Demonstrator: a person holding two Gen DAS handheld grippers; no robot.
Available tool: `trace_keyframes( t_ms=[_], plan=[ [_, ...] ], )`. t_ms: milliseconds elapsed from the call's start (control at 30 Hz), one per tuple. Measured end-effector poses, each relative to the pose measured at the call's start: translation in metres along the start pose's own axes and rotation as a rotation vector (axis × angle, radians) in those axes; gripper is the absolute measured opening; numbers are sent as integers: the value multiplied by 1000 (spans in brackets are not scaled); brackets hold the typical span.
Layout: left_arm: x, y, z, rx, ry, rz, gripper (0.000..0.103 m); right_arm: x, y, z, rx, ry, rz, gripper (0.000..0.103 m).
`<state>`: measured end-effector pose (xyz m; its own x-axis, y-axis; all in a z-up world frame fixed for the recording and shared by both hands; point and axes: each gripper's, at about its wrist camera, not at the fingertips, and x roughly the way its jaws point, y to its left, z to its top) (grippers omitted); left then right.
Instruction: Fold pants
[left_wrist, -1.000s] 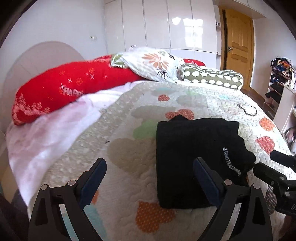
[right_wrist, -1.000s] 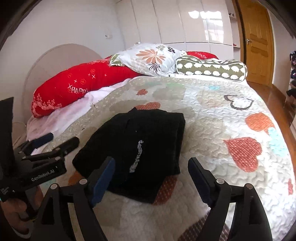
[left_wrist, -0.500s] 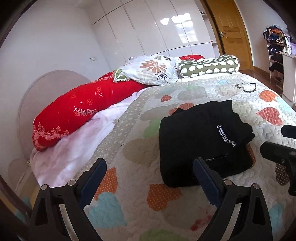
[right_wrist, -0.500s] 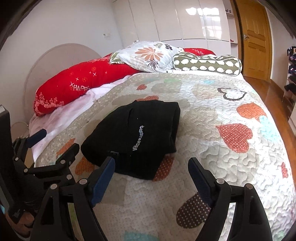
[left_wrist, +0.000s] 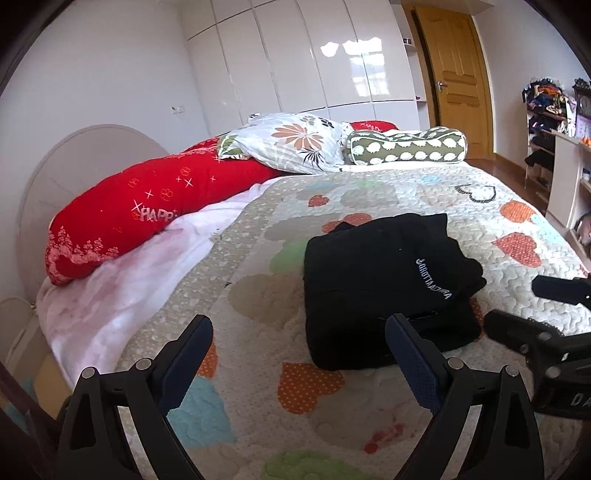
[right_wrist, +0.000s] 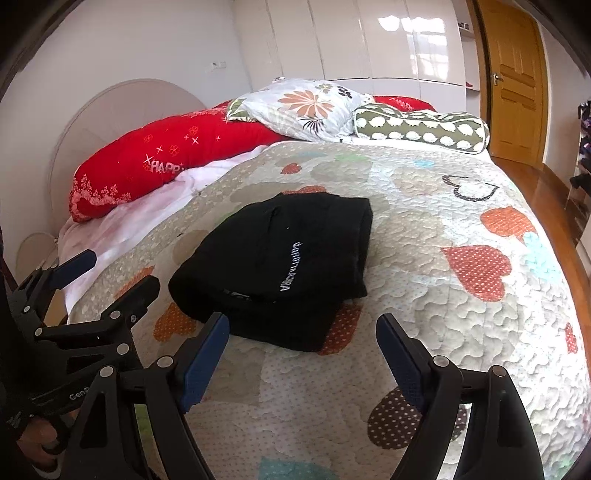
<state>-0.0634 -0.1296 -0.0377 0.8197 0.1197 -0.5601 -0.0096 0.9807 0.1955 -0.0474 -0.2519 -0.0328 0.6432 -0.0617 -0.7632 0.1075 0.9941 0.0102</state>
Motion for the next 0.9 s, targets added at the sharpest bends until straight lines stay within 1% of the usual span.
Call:
trace_keyframes(
  t_ms=[200, 367, 633, 900],
  plan=[
    [3, 8, 1, -42, 20, -43, 95, 3, 2, 0, -3, 1, -3, 83],
    [5, 11, 3, -51, 25, -35, 95, 6, 1, 0, 2, 8, -2, 83],
    [8, 11, 3, -74, 39, -66, 95, 8, 3, -1, -5, 18, -2, 83],
    [7, 11, 3, -86, 43, -71, 95, 7, 6, 0, -10, 11, 1, 83]
  ],
)
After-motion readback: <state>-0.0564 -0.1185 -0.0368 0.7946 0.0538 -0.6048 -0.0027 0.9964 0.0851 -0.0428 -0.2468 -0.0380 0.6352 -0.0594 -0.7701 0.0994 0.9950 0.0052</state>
